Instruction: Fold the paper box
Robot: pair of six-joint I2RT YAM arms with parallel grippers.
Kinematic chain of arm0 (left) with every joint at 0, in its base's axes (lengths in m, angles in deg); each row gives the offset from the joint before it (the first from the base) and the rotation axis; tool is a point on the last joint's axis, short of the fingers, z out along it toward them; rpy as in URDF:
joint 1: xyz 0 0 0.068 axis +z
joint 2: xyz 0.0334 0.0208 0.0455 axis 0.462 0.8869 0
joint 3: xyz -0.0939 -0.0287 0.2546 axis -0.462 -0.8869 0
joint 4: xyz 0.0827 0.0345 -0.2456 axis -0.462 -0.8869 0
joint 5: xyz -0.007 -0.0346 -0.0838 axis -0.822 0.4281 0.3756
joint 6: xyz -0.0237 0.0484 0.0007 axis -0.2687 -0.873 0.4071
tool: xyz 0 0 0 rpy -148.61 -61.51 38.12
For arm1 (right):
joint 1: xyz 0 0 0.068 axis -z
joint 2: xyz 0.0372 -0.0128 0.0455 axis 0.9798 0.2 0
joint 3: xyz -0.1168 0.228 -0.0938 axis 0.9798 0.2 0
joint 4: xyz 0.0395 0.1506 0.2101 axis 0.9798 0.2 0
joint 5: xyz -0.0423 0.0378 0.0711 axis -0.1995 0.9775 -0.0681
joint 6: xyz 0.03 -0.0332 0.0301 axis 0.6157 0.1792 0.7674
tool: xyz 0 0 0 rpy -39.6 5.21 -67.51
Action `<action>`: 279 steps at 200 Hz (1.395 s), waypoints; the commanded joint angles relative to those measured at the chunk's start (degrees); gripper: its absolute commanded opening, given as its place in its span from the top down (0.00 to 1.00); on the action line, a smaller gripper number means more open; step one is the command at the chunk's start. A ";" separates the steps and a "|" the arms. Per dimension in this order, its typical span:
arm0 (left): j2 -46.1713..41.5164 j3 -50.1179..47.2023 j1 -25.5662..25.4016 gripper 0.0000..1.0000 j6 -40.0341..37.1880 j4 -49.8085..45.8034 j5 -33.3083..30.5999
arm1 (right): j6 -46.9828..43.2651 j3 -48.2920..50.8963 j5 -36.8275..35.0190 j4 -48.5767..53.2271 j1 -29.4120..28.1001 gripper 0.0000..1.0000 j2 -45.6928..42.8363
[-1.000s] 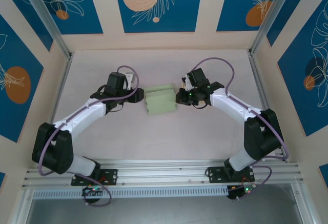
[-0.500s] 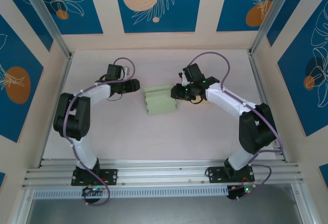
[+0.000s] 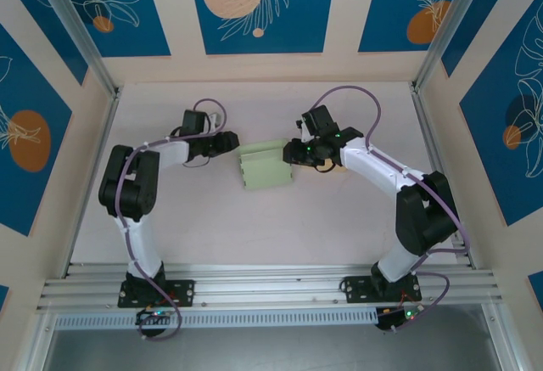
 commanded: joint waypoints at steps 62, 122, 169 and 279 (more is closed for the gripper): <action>4.62 1.43 -2.10 0.78 1.93 2.42 2.63 | 0.00 0.15 -1.28 1.02 -0.45 0.61 -2.77; -1.90 -0.16 -2.09 0.96 -3.40 11.26 1.66 | -1.90 1.79 -3.02 0.23 -0.36 0.60 -6.07; -9.76 -6.74 -2.09 0.97 -12.96 22.50 6.42 | -4.51 5.29 -4.87 -1.44 0.49 0.57 -11.16; -20.33 -26.73 -3.40 0.89 -17.22 35.08 9.20 | -4.68 11.40 -4.92 -2.63 1.82 0.50 -13.92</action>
